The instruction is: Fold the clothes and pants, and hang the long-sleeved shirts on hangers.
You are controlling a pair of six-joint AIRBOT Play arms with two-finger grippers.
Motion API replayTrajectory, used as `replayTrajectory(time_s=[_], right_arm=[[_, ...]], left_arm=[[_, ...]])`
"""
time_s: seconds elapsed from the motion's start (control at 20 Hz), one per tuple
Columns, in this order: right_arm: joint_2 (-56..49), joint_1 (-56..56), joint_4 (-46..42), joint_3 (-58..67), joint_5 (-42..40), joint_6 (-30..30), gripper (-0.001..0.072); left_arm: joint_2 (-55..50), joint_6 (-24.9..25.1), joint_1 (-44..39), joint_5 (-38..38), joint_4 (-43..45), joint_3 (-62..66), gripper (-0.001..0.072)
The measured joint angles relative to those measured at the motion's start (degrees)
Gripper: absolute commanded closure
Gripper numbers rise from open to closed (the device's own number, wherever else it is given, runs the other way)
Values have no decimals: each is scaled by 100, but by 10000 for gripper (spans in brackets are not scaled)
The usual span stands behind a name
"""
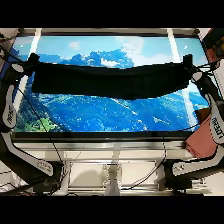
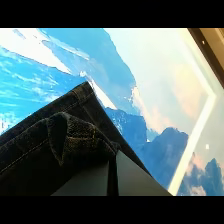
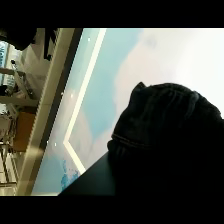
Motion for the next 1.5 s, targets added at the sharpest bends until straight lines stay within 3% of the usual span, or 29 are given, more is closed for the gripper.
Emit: replayTrajectory(time_s=[0.05, 0.1, 0.15, 0.3, 0.45, 0.5, 0.55, 0.7, 0.75, 0.85, 1.15, 1.5], right_arm=[[-87, 52, 9, 0, -116, 33, 470], [-155, 96, 11, 0, -223, 55, 206], [-203, 133, 4, 4, -306, 59, 198], [-234, 184, -173, 61, -417, -201, 199], [-70, 192, -302, 201, -474, -1121, 200], [11, 195, -323, 238, -461, -1436, 201], [109, 188, -341, 269, -422, -1751, 201], [339, 136, -380, 317, -164, -2415, 226], [391, 120, -393, 321, -39, -2577, 227], [455, 98, -428, 332, 275, -2879, 227], [511, 79, -461, 343, 772, -3401, 228], [522, 79, -463, 343, 863, -3510, 229]], left_arm=[[-48, -4, -24, 42, 4, 2, 421], [-85, -37, -48, 101, 4, 4, 47], [-103, -31, -66, 129, 4, 7, 18], [-20, 348, -63, 140, 7, 11, 19], [361, 1486, 24, 105, 42, 13, 19], [503, 1873, 70, 7, 44, 15, 43], [632, 2184, 142, -142, 44, 15, 143], [848, 2610, 535, -1016, 144, 15, 148], [855, 2660, 673, -1423, 153, 15, 137], [776, 2741, 944, -2332, 166, 15, -13], [374, 2286, 1349, -4207, 177, 15, -12], [7, 1676, 1373, -4728, 170, 13, -10]])
